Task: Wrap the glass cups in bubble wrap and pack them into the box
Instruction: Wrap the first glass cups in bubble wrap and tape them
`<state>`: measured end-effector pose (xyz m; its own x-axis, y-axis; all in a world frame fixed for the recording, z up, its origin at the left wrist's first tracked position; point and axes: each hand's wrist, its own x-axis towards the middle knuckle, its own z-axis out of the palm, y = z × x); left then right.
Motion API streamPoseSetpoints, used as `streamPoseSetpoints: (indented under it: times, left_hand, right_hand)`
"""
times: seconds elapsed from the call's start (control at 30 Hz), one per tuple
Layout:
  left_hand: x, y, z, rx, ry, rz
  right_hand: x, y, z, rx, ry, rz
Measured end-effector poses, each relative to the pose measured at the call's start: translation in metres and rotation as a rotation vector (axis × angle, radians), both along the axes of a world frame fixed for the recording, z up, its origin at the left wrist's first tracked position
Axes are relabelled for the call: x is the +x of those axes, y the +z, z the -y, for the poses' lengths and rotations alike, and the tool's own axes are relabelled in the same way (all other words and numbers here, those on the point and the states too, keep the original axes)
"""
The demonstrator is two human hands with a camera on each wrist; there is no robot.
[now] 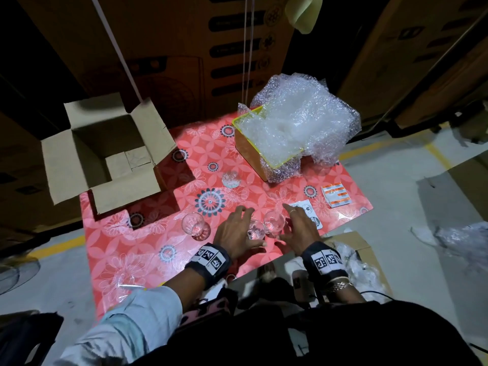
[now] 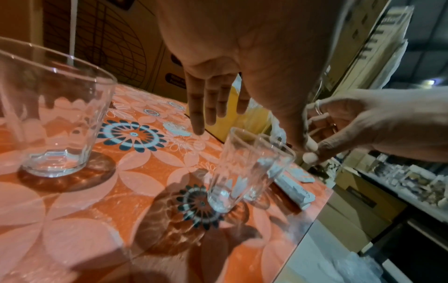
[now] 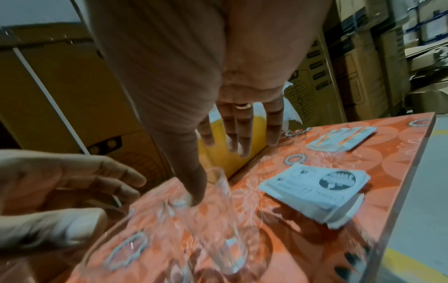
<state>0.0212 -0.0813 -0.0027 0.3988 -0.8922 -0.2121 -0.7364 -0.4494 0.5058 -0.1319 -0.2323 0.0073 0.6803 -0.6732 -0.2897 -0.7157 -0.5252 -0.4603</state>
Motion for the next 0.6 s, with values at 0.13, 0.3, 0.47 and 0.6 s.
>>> streamPoseSetpoints:
  times: [0.13, 0.3, 0.47, 0.6]
  left_hand:
    - [0.008, 0.013, 0.002, -0.16, 0.058, 0.042]
    - [0.025, 0.043, 0.043, -0.303, 0.14, 0.112]
    - [0.035, 0.054, 0.098, -0.294, 0.269, 0.117]
    - [0.036, 0.056, 0.134, -0.246, 0.345, 0.102]
  right_hand:
    - [-0.013, 0.023, 0.017, -0.056, -0.022, 0.117]
    - [0.008, 0.051, 0.064, -0.091, 0.052, 0.249]
    - [0.044, 0.07, 0.117, -0.099, 0.134, 0.319]
    - [0.068, 0.073, 0.154, -0.096, 0.173, 0.321]
